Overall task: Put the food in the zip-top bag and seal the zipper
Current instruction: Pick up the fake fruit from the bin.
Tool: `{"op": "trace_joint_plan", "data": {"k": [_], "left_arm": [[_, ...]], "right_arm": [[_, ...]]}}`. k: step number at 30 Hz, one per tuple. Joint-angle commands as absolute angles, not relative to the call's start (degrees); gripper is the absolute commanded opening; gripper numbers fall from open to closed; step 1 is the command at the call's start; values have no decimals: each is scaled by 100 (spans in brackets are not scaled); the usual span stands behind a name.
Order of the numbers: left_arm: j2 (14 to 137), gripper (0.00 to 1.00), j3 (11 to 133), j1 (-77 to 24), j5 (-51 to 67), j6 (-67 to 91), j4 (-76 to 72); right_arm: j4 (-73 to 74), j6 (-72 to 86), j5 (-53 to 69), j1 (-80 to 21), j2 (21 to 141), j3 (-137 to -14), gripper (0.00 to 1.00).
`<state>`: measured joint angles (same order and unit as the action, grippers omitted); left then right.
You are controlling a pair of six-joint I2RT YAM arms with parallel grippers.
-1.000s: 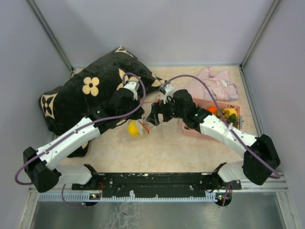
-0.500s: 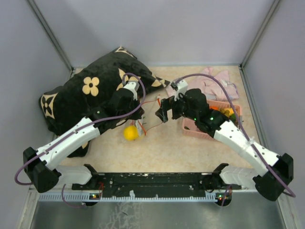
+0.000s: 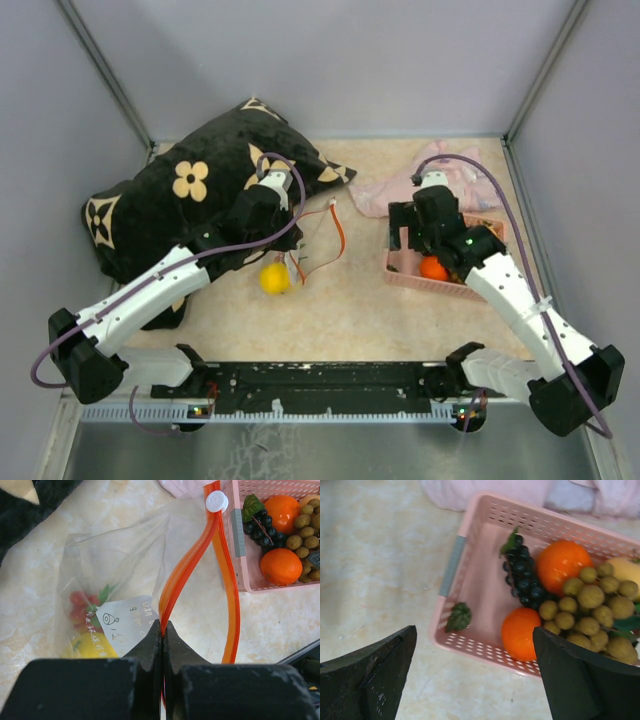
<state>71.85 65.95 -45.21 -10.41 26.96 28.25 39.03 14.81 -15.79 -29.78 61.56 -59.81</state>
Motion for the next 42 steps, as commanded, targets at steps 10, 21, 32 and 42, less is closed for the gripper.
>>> {"op": "trace_joint_plan", "data": {"k": [10, 21, 32, 42], "left_arm": [[7058, 0, 6565, -4482, -1061, 2628, 2627], [6959, 0, 6564, -4462, -1193, 2597, 2613], [6919, 0, 6554, -4412, -1156, 2595, 2602], [6960, 0, 6545, -4370, -1085, 2602, 2593]], "right_arm": [[4540, 2424, -1342, -671, 5142, -5522, 99], [4118, 2749, -1010, 490, 5017, -4895, 97], [2953, 2756, -819, 683, 5767, -4511, 98], [2188, 2675, -415, 895, 6620, -4341, 99]]}}
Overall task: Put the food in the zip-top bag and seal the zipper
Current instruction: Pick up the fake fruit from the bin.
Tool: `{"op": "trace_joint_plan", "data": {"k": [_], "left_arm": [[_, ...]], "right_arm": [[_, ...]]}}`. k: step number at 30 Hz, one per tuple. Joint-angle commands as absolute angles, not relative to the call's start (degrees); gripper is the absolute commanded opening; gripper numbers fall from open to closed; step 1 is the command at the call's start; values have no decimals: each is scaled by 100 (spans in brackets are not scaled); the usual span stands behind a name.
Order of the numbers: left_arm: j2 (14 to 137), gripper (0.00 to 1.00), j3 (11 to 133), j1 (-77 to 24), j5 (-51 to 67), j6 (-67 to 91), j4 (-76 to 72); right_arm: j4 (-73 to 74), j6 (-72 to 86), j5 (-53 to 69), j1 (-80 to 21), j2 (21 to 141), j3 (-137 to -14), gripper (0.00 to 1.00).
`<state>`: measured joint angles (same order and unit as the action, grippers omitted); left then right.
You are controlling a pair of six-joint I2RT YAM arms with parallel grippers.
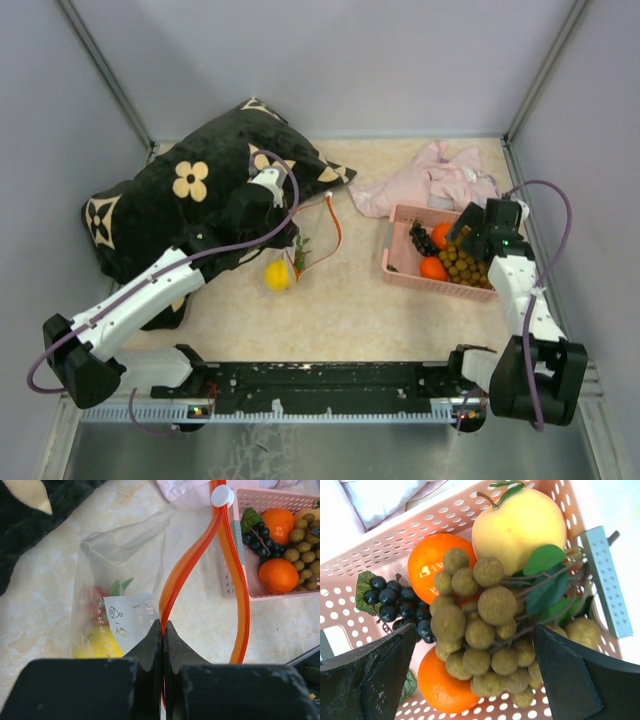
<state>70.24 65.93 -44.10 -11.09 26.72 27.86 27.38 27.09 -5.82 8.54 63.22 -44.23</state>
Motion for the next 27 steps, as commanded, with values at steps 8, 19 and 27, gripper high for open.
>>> {"op": "trace_joint_plan", "data": {"k": [8, 19, 27], "left_arm": [[6961, 0, 6548, -4351, -1073, 2609, 2593], [6958, 0, 6547, -4333, -987, 2619, 2584], [6961, 0, 6548, -4333, -972, 2632, 2584]], "right_arm": [[1807, 2617, -389, 922, 7231, -4202, 97], [1680, 2479, -301, 932, 7474, -4184, 89], [1631, 2370, -254, 933, 7695, -4214, 80]]}}
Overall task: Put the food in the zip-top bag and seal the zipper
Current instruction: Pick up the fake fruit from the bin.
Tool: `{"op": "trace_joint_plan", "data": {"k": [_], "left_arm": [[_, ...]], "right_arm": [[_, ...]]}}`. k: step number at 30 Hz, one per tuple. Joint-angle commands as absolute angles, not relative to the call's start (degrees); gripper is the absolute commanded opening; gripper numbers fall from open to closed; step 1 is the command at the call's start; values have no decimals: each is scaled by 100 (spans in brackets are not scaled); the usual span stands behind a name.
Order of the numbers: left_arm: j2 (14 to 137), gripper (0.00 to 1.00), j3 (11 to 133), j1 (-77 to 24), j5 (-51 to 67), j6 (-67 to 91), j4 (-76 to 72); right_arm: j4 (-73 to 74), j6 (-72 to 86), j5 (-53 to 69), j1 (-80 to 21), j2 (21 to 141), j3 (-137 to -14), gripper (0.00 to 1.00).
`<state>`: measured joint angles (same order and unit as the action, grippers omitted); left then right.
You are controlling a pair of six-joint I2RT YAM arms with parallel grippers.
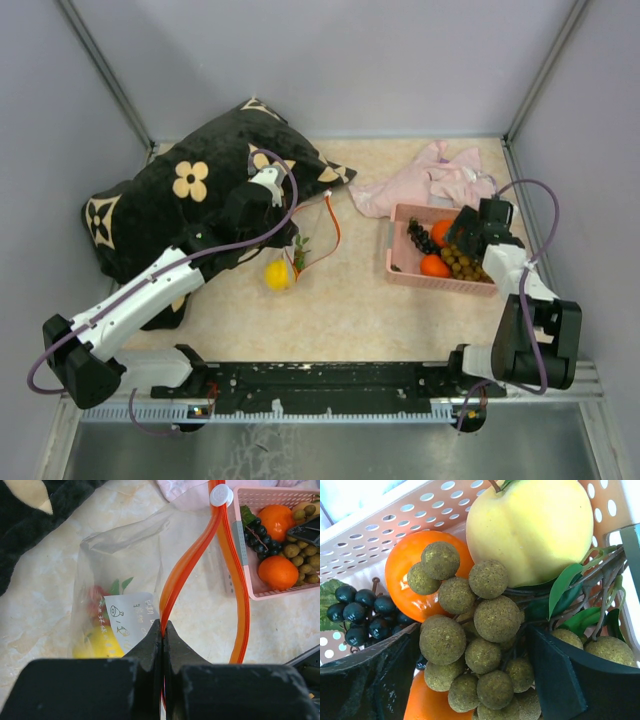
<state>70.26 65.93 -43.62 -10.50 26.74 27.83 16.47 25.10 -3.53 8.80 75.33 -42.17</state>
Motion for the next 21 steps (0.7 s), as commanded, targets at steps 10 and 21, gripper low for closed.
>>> {"op": "trace_joint_plan", "data": {"k": [10, 21], "left_arm": [[6959, 0, 6547, -4298, -949, 2631, 2575], [6970, 0, 6535, -4271, -940, 2636, 2566]], "right_arm": [[1736, 1895, 425, 927, 6556, -4306, 56], [2148, 1664, 716, 778, 6591, -4842, 64]]}}
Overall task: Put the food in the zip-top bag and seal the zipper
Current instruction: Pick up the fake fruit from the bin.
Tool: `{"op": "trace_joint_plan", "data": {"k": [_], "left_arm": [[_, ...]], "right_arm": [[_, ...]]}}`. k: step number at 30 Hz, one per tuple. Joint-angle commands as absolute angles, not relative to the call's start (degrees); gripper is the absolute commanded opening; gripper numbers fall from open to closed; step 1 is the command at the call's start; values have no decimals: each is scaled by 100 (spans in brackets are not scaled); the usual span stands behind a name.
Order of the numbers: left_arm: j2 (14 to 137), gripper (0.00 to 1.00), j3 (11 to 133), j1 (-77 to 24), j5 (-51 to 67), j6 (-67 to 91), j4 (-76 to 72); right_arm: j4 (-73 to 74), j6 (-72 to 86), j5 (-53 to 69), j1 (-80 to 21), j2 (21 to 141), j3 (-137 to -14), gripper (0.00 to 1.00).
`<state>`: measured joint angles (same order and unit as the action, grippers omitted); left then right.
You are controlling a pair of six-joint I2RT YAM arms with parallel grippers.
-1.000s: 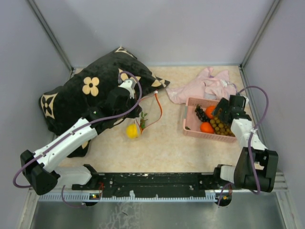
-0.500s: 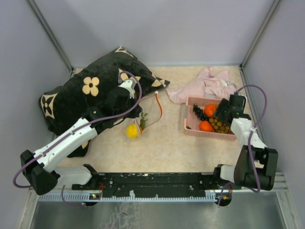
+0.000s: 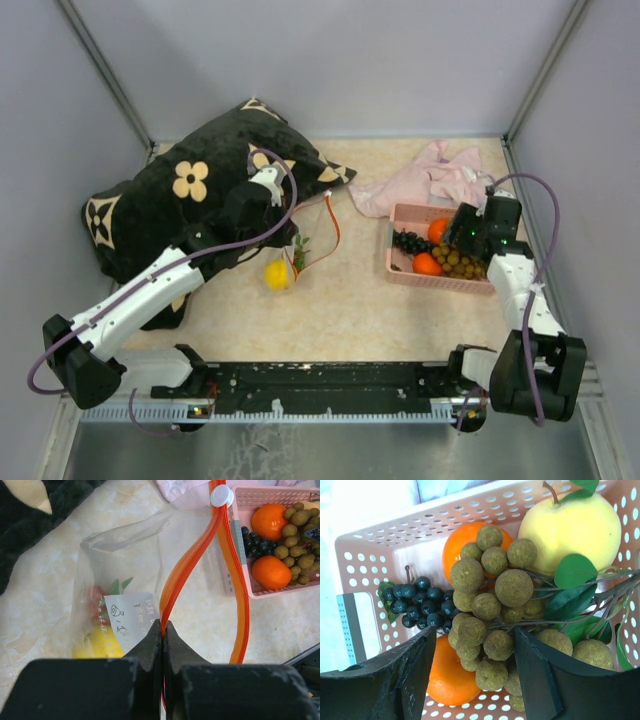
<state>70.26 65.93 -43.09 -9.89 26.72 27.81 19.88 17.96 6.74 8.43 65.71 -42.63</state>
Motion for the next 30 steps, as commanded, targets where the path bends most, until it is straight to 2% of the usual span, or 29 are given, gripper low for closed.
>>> {"op": "trace_joint_plan", "data": {"k": [1, 6, 16, 19, 25, 30], "left_arm": [[6966, 0, 6539, -4271, -938, 2638, 2566], [6939, 0, 6531, -4271, -940, 2638, 2562], [6909, 0, 6530, -4258, -949, 2642, 2561], [6908, 0, 6529, -4254, -949, 2628, 2558], [6905, 0, 6531, -4236, -923, 2632, 2558], [6917, 0, 6524, -4228, -922, 2628, 2558]], "right_arm": [[2288, 1726, 528, 782, 6574, -4925, 65], [2715, 1995, -281, 888, 6287, -5102, 74], [2555, 2390, -903, 1487, 6461, -4841, 73], [2219, 2608, -1039, 1752, 6484, -4593, 71], [1534, 2944, -847, 2018, 6786, -4295, 60], [1019, 3297, -798, 2088, 7051, -4091, 57]]}}
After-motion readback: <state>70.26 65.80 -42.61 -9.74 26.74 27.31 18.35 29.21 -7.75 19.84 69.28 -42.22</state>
